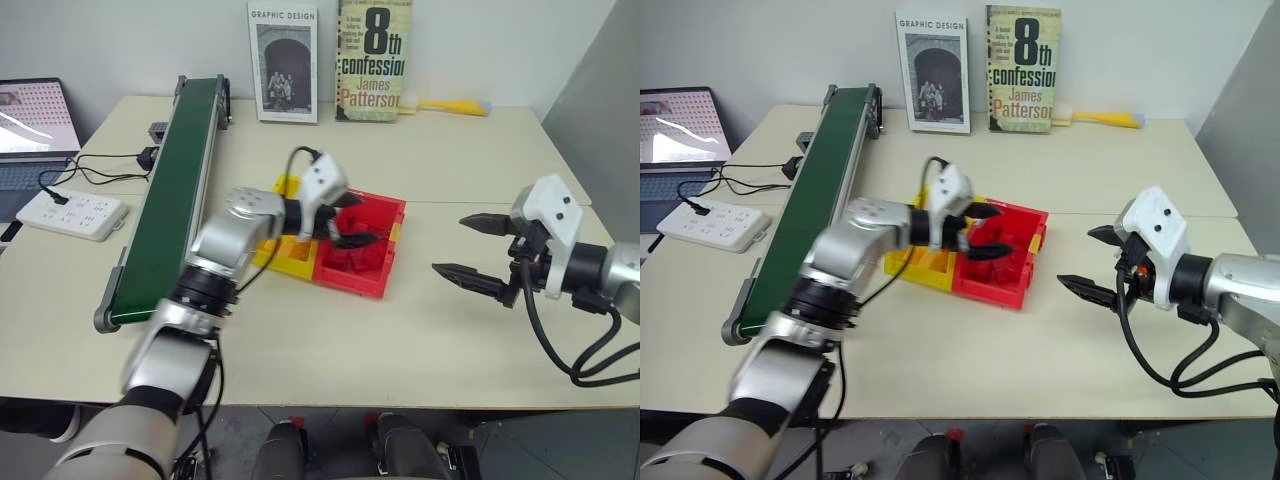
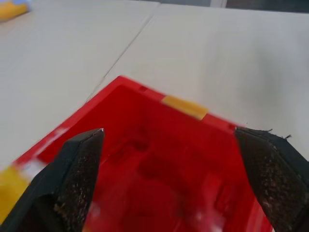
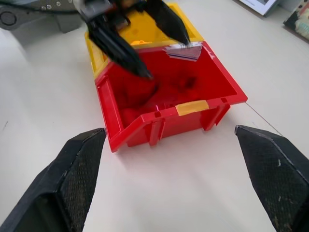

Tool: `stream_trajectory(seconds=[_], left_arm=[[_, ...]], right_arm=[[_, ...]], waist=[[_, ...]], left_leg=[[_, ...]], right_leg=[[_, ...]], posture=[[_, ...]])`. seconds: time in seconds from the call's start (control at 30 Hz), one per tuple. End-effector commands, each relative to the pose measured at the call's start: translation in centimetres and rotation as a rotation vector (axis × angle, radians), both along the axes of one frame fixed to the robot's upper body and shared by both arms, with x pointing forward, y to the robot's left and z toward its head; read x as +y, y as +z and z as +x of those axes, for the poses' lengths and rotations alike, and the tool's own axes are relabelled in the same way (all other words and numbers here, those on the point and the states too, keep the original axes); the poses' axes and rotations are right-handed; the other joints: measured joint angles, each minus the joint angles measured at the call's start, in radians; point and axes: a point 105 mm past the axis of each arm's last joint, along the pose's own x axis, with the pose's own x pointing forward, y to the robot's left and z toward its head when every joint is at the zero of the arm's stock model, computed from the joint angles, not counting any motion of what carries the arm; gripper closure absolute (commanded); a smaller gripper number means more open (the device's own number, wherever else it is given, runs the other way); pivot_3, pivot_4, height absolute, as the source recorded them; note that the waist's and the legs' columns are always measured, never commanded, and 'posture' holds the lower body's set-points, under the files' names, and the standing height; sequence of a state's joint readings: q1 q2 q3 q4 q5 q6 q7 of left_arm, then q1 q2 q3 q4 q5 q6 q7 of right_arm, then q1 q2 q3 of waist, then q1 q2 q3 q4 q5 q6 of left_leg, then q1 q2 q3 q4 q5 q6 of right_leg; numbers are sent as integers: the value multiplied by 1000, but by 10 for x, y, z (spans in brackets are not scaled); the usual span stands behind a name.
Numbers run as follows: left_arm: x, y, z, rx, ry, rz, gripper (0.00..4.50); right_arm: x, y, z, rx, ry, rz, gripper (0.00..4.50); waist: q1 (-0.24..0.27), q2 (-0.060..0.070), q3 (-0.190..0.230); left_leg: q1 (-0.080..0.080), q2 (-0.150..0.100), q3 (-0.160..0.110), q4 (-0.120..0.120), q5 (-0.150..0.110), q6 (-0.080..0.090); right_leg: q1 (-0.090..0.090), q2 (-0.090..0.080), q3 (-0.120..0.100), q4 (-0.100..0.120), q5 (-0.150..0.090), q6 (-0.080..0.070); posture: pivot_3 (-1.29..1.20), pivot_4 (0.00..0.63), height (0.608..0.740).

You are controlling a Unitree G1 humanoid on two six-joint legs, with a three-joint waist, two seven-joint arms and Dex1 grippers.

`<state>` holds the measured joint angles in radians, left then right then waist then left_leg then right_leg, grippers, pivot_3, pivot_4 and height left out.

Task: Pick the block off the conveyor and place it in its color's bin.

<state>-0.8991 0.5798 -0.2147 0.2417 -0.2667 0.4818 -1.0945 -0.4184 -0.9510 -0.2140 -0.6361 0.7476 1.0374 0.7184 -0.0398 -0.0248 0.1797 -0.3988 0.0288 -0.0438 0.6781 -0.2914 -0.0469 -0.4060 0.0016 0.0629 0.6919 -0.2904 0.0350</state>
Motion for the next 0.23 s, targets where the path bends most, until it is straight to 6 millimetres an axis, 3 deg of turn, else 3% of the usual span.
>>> stream_trajectory(seconds=[0.03,0.17,0.23], left_arm=[[50,24,-24,-44,29,67,65],[94,31,-44,-7,129,107,65],[106,32,-51,6,172,108,65]], right_arm=[[1,7,11,-38,77,-37,0],[5,6,17,-23,145,-37,0],[7,5,19,-21,165,-30,0]], waist=[[2,0,0],[-1,1,1],[3,1,1]], left_leg=[[0,-1,0,-1,0,0],[-1,0,-1,0,0,0],[-1,0,-2,0,0,0]], right_leg=[[1,0,-1,0,0,0],[0,-1,0,-1,0,0],[0,-1,-1,-1,0,0]], posture=[[0,150,740],[0,150,740],[0,150,740]])
